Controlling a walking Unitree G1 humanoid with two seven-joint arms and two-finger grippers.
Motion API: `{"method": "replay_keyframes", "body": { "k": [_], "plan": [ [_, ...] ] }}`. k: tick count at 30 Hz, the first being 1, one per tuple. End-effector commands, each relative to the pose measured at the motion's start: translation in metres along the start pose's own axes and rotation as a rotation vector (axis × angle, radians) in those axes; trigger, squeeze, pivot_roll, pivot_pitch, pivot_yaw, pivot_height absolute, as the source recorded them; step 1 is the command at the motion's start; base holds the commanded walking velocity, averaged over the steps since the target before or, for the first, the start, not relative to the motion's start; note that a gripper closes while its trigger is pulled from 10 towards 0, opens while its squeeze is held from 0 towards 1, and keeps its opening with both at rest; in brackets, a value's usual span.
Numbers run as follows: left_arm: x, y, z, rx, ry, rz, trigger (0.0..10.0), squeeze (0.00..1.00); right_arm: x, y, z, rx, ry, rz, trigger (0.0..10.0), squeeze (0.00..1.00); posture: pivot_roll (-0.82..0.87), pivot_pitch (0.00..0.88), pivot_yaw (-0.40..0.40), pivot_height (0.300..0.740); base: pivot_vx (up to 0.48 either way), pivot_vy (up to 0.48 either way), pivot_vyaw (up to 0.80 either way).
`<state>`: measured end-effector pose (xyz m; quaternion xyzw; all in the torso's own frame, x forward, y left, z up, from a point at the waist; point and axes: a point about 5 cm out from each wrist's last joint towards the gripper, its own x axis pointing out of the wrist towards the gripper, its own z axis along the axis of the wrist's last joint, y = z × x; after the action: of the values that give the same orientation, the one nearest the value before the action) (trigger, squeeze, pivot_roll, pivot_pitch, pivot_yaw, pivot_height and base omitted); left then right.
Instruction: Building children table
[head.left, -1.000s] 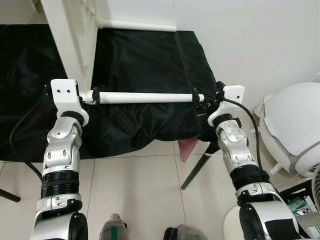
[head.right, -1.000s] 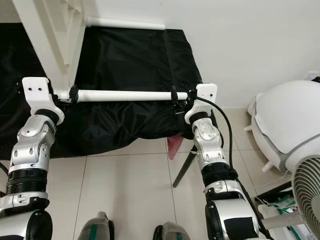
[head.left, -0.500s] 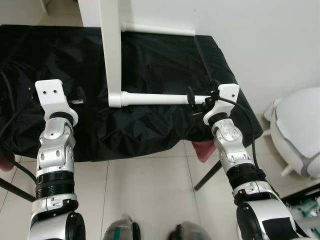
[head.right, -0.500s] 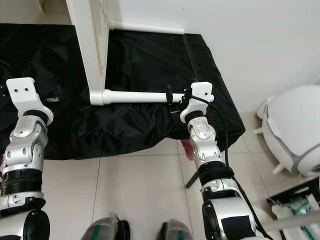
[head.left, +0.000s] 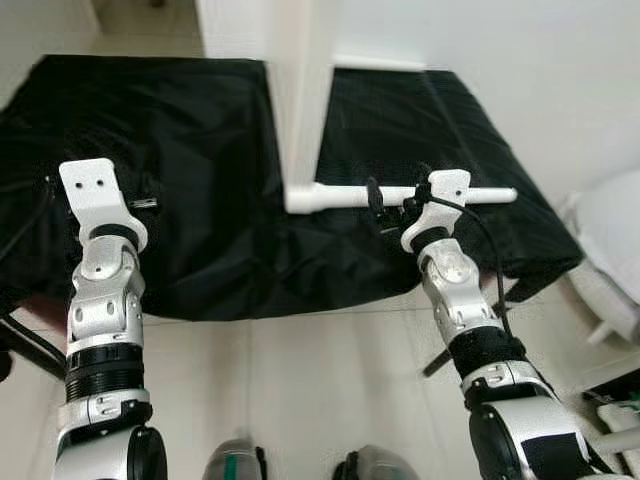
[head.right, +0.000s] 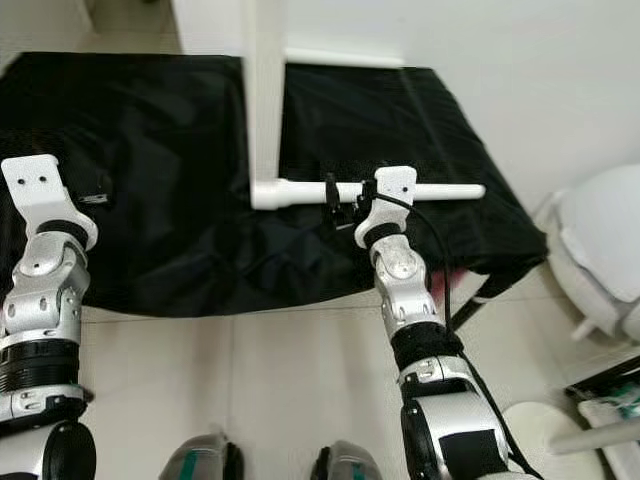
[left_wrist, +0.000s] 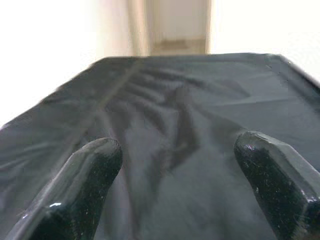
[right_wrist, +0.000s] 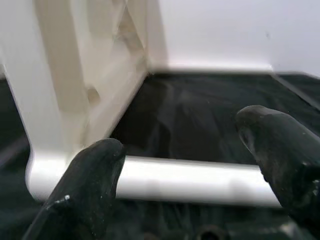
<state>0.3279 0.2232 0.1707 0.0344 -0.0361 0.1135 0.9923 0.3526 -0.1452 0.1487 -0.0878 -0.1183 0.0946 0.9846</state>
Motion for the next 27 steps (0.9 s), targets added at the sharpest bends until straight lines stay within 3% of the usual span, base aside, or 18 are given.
{"method": "replay_keyframes", "body": {
  "k": [1,14,27],
  "plan": [
    [-0.0011,-0.0046,-0.0015,0.032,-0.001,-0.02,10.0,0.0,0.0001,-0.0021,0.0007,-0.006,-0.005,-0.006,10.0,0.0,0.04,0.0,-0.036,0.74,0.0,0.0,0.0],
    [-0.0025,-0.0114,-0.0013,0.113,-0.032,-0.042,10.0,0.0,0.0021,-0.0034,0.0016,-0.01,-0.012,-0.001,10.0,0.0,0.04,0.0,-0.038,0.74,0.0,0.0,0.0],
    [-0.0008,-0.0131,0.0001,0.109,-0.037,-0.043,10.0,0.0,0.0042,-0.0041,0.0027,-0.012,-0.017,0.0,10.0,0.0,0.04,0.0,-0.039,0.74,0.0,-0.37,0.0]
  ]
}}
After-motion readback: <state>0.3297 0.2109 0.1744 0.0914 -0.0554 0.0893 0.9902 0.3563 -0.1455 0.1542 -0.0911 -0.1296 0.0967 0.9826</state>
